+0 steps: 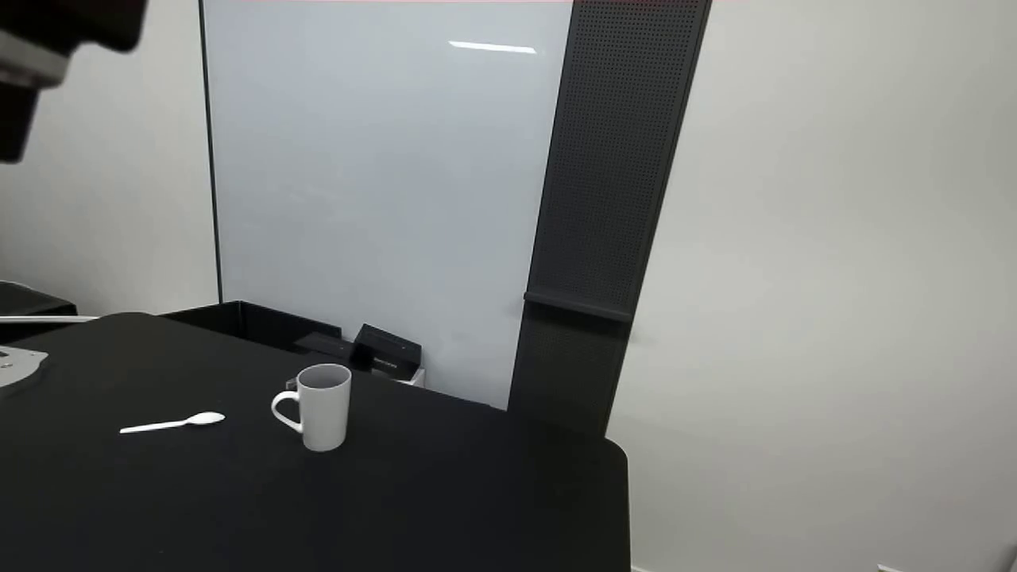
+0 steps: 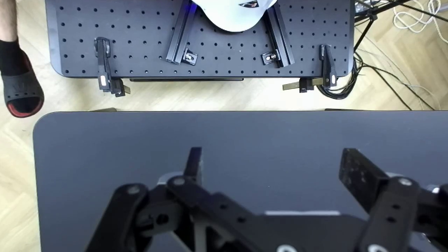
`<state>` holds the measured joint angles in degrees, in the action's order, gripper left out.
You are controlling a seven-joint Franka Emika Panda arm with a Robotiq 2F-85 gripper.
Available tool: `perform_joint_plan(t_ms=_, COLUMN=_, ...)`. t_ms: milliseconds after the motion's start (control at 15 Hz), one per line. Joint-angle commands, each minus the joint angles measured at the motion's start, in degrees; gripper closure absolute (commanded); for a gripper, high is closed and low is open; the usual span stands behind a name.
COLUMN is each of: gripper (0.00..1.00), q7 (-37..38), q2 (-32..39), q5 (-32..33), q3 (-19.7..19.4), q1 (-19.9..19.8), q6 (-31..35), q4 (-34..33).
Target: Take the white spoon from the table and place it in the white cup
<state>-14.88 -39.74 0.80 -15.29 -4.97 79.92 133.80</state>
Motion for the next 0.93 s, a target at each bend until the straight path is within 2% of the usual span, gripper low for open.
perform_joint_plan(t_ms=0, gripper=0.00, q7=1.27, q2=3.17, q5=-2.07, q3=1.89, q1=0.35, q6=4.70, q4=-0.24)
perform_joint_plan(t_ms=267, gripper=0.00, q7=5.10, q2=7.52, q5=-7.94, q3=5.13, q1=0.84, q6=17.93, q4=1.46)
perform_joint_plan(t_ms=400, gripper=0.00, q7=8.13, q2=9.96, q5=-11.28, q3=7.01, q1=0.82, q6=26.60, q4=2.80)
perform_joint_plan(t_ms=600, gripper=0.00, q7=16.80, q2=14.77, q5=-15.37, q3=10.58, q1=0.83, q6=35.27, q4=3.23)
perform_joint_plan(t_ms=867, gripper=0.00, q7=31.72, q2=22.17, q5=-15.58, q3=16.41, q1=1.22, q6=41.59, q4=1.17)
